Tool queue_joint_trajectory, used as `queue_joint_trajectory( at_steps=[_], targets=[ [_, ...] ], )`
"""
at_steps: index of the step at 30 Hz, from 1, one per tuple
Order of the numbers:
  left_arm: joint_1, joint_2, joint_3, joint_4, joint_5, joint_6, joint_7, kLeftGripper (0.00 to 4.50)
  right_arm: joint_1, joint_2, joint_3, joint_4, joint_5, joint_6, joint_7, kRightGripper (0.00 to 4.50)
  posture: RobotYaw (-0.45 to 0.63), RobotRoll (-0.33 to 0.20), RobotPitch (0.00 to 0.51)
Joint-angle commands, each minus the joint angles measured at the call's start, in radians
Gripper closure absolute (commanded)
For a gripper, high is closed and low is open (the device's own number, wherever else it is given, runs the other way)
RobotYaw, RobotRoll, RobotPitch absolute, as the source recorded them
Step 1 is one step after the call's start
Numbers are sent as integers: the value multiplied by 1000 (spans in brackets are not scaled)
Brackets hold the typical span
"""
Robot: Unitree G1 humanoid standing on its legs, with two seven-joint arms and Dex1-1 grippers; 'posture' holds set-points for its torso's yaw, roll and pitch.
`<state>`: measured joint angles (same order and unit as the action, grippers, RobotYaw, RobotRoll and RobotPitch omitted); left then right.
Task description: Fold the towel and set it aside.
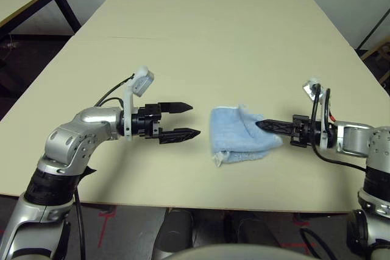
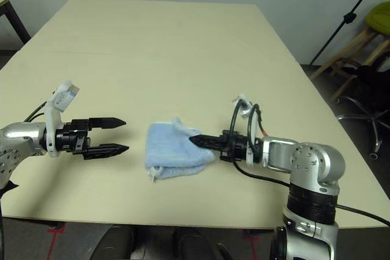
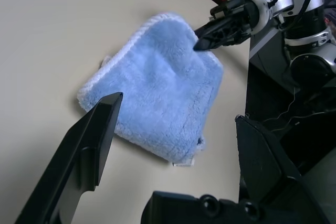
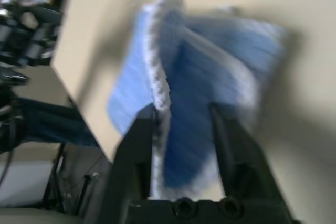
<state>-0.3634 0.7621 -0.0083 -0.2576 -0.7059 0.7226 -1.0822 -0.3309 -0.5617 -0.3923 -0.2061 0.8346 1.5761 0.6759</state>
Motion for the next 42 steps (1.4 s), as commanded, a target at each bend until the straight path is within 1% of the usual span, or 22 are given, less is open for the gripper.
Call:
queue_joint_trajectory(
  at_steps=[1, 3, 4, 6, 8, 11, 13, 15, 17, 18, 21, 23, 26, 29, 32, 33, 34, 38, 41, 42],
  targets=[
    [-12, -4, -8, 4, 5, 12, 0, 0, 2, -56, -25, -10, 31, 38, 6, 1288, 77, 0, 110],
    [-23, -9, -11, 8, 5, 14, 0, 0, 0, -104, -17, -17, 43, 21, 29, 437, 75, 0, 109],
    [-31, -15, -12, 11, 5, 14, 5, 0, -1, -134, -4, -23, 46, -1, 44, 121, 75, 0, 109],
    [-51, -33, -9, 22, 4, 21, 21, 0, 6, -210, 40, -37, 28, -81, 88, 47, 74, 0, 107],
    [-74, -53, 2, 37, 3, 24, 41, 0, 16, -291, 87, -44, -18, -214, 157, 47, 74, 0, 107],
    [-114, -87, 13, 66, 7, 16, 73, 0, -7, -348, 143, -33, -97, -432, 230, 47, 70, 0, 105],
    [-156, -135, 14, 92, 9, 10, 113, 0, -66, -318, 182, -54, -110, -518, 242, 47, 72, 0, 103],
    [-188, -173, 1, 120, 38, -2, 154, 0, -91, -269, 230, -90, -135, -608, 238, 47, 75, 0, 101],
    [-204, -192, -14, 144, 55, 31, 190, 0, -93, -214, 263, -99, -160, -687, 228, 47, 76, 0, 101],
    [-205, -202, -25, 157, 75, 18, 197, 0, -87, -181, 275, -92, -163, -741, 246, 47, 80, 0, 102],
    [-191, -223, -59, 181, 139, -58, 196, 0, -63, -135, 318, -75, -205, -837, 261, 47, 85, 0, 102],
    [-181, -242, -74, 191, 174, -90, 210, 0, -51, -105, 331, -78, -206, -863, 257, 47, 84, 0, 102],
    [-168, -257, -96, 201, 218, -135, 209, 0, -52, -66, 334, -76, -188, -854, 237, 47, 85, 0, 101],
    [-154, -263, -120, 211, 259, -180, 201, 0, -48, -47, 355, -71, -212, -882, 234, 47, 85, 0, 101],
    [-142, -281, -129, 226, 273, -197, 196, 0, -32, -23, 375, -59, -212, -885, 236, 47, 85, 0, 101],
    [-138, -283, -131, 233, 278, -204, 192, 385, -23, -23, 381, -56, -214, -886, 243, 427, 85, 0, 101],
    [-130, -283, -134, 236, 287, -208, 191, 592, -12, -25, 393, -53, -226, -903, 253, 651, 89, 0, 97],
    [-109, -283, -137, 223, 288, -203, 175, 2022, 10, -33, 415, -55, -237, -921, 271, 2154, 91, 0, 94],
    [-91, -280, -137, 202, 278, -191, 160, 3126, 19, -41, 421, -58, -240, -928, 281, 3364, 91, 0, 94],
    [-83, -277, -139, 193, 275, -188, 152, 3425, 24, -43, 422, -60, -241, -931, 285, 3707, 91, 0, 94]
  ],
)
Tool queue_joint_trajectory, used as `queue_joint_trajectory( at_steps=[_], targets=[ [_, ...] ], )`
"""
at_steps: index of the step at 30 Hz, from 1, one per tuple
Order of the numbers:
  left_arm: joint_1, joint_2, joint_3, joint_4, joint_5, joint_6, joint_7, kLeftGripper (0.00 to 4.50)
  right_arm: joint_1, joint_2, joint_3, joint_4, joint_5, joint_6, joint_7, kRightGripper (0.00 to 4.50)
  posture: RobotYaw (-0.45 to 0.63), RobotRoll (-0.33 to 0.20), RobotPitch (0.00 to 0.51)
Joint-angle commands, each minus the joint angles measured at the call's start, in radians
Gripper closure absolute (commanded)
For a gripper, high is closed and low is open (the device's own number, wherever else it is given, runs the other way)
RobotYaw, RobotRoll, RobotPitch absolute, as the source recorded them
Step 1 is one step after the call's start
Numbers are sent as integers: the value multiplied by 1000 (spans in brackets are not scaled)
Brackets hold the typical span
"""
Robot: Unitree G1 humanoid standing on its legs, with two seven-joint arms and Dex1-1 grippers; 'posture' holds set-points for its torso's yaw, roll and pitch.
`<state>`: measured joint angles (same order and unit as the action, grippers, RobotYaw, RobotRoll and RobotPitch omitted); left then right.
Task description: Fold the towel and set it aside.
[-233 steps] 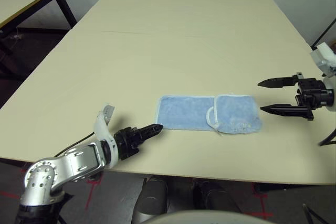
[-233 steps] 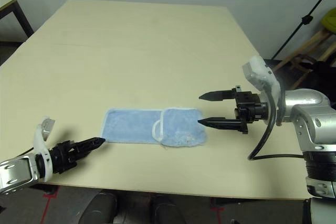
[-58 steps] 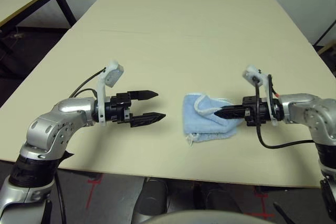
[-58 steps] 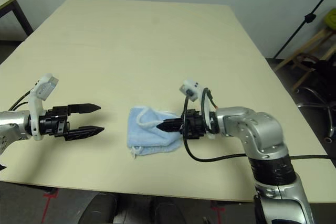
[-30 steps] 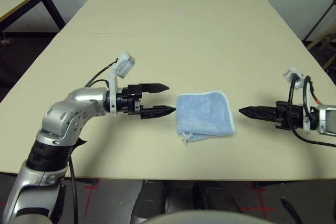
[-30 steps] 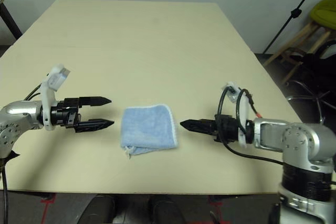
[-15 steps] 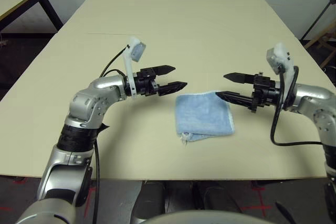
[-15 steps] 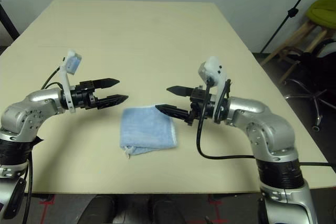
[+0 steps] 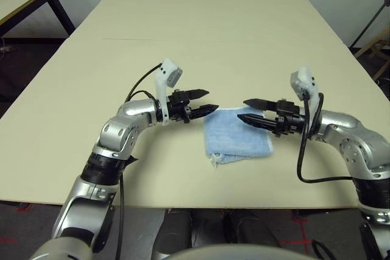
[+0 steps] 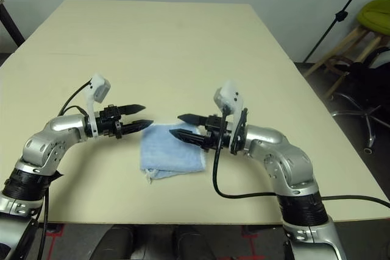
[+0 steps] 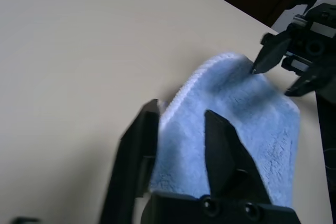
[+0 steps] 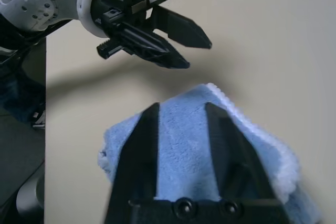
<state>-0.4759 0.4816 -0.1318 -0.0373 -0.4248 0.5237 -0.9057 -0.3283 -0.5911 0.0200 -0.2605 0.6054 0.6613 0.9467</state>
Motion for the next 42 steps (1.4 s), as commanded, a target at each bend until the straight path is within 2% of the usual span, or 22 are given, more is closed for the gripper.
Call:
queue_joint_trajectory(
  at_steps=[1, 2, 3, 11, 14, 20, 23, 25, 28, 31, 36, 42],
  targets=[
    [35, 5, -16, -32, -8, 13, -30, 3793, 24, -15, 10, -6, -12, -18, 16, 4123, 91, 0, 94],
    [45, 7, -20, -43, -11, 15, -39, 4168, 30, -16, 13, -8, -13, -19, 19, 4480, 91, 0, 94],
    [53, 7, -24, -53, -14, 19, -46, 4468, 36, -18, 18, -9, -16, -23, 23, 4500, 96, 0, 95],
    [127, 3, -97, -25, 41, 5, -65, 4468, 93, -32, 88, 55, -113, -79, 36, 4500, 99, 0, 95],
    [131, -4, -117, 27, 76, -19, -57, 4468, 110, -66, 139, 109, -204, -125, 36, 4500, 102, 0, 94],
    [114, -30, -135, 120, 125, -57, -52, 4468, 111, -59, 156, 181, -255, -158, 39, 4500, 99, 0, 87],
    [110, -25, -139, 131, 135, -69, -72, 4468, 106, -48, 145, 180, -237, -152, 48, 4500, 99, 0, 87],
    [104, -12, -132, 113, 127, -58, -89, 4468, 98, -32, 112, 158, -179, -112, 55, 4500, 99, 0, 87],
    [76, -9, -99, 66, 82, -13, -100, 4468, 65, 4, 31, 130, -69, -40, 39, 4500, 99, 0, 87],
    [25, -34, -56, 31, 25, 40, -82, 4468, 15, 35, -24, 135, -15, 2, 4, 4500, 99, 0, 87],
    [-62, -84, -47, 87, 41, 26, -46, 4468, -50, 74, -24, 185, -31, -7, -32, 4500, 97, 0, 86],
    [-75, -113, -80, 210, 123, -73, -28, 4468, -61, 103, 19, 250, -99, -57, -51, 4500, 95, 0, 85]
  ],
)
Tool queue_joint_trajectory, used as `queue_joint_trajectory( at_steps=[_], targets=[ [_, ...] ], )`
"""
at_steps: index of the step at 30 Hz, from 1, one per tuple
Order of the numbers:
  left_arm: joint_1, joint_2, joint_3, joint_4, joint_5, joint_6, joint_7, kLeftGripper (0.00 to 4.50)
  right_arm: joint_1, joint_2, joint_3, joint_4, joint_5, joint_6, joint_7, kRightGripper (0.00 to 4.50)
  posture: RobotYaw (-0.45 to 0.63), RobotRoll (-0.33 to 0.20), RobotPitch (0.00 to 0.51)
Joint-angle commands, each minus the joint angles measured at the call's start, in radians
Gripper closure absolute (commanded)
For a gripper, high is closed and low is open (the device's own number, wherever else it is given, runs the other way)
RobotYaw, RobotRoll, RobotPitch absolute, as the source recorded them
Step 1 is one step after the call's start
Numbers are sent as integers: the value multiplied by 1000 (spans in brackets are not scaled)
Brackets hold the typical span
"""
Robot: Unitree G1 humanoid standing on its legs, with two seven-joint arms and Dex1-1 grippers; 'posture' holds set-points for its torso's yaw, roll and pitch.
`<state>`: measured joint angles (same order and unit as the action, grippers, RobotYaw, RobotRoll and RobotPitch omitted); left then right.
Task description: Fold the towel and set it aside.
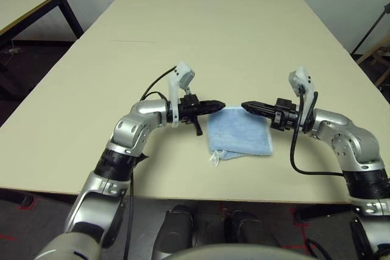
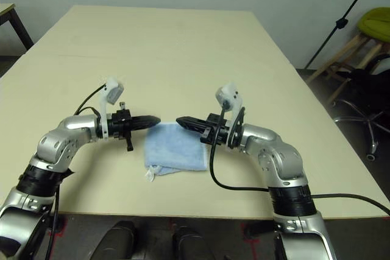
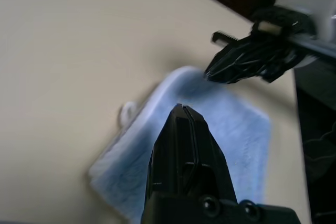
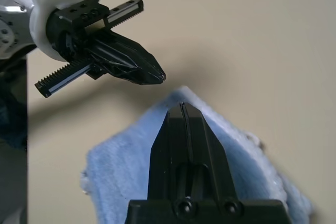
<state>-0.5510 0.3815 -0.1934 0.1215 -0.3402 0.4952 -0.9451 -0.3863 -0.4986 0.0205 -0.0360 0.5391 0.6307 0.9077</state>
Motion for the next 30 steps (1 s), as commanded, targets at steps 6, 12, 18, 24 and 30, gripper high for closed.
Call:
queue_joint_trajectory(
  at_steps=[6, 12, 18, 24, 30],
  targets=[
    [19, -26, -33, 128, 100, -108, 35, 4468, 24, 13, 45, 84, -98, -65, -16, 4500, 95, 0, 83],
    [60, -22, -55, 152, 142, -138, 24, 4468, 50, 8, 79, 133, -155, -99, -2, 4500, 95, 0, 82],
    [84, -36, -23, 152, 112, -118, 17, 4468, 41, 26, 40, 136, -129, -65, -24, 4500, 95, 0, 82],
    [78, -37, 57, 109, 59, -162, 18, 3880, 11, 13, -98, 45, 50, 134, -43, 3534, 97, 0, 84],
    [86, 25, 116, 43, 22, -246, -54, 1797, -12, -62, -219, 2, 145, 345, -139, 1296, 97, 0, 85]
  ],
)
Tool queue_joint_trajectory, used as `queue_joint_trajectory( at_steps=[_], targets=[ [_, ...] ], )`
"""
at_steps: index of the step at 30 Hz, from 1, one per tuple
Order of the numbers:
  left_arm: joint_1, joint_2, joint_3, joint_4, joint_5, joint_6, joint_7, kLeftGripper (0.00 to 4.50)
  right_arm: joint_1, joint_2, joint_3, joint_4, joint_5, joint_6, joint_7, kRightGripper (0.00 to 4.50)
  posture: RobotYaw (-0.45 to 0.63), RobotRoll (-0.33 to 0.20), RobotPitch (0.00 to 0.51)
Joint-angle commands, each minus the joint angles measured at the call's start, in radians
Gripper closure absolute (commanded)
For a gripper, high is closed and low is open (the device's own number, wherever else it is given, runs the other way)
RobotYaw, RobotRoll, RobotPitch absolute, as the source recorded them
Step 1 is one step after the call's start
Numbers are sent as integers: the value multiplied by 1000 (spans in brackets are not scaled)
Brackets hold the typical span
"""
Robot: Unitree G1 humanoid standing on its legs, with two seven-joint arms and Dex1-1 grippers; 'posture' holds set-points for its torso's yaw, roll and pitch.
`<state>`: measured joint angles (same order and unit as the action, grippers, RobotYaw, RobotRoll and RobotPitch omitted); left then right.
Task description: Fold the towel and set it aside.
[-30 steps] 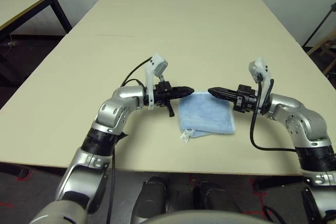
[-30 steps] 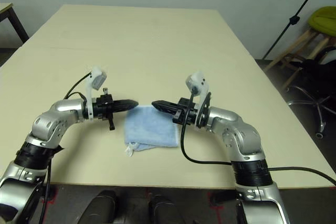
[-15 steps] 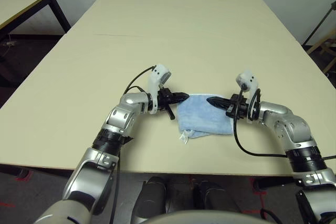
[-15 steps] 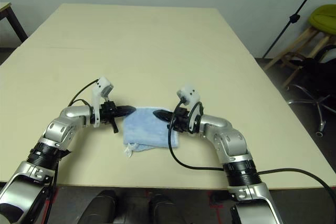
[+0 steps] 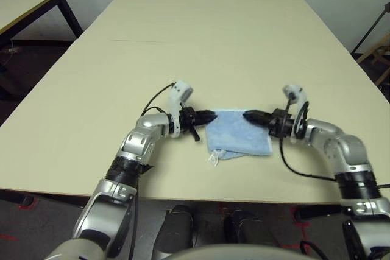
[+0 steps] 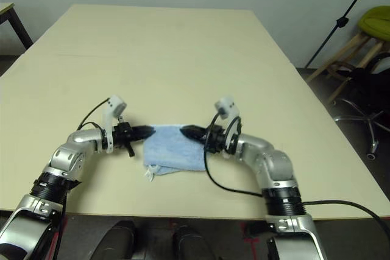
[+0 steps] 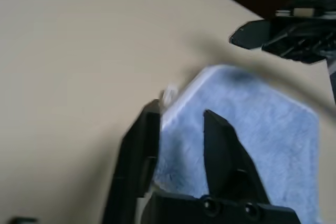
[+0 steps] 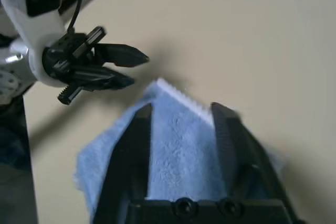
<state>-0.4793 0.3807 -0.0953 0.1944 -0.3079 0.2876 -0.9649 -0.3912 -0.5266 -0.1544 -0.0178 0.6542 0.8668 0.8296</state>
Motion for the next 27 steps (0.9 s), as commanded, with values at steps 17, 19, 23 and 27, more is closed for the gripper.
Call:
queue_joint_trajectory(
  at_steps=[17, 19, 23, 27],
  targets=[
    [152, 315, 140, -144, -204, -143, -431, 24, -132, -177, -78, 279, 203, 748, -166, 0, 120, 0, 74],
    [152, 323, 144, -135, -208, -147, -437, 24, -131, -152, -66, 283, 212, 748, -180, 0, 122, 0, 72],
    [158, 316, 149, -144, -215, -145, -435, 24, -145, -78, -45, 287, 228, 748, -227, 0, 126, 0, 72],
    [173, 315, 140, -153, -217, -145, -446, 24, -159, -13, -41, 292, 221, 748, -271, 0, 129, 0, 72]
  ],
)
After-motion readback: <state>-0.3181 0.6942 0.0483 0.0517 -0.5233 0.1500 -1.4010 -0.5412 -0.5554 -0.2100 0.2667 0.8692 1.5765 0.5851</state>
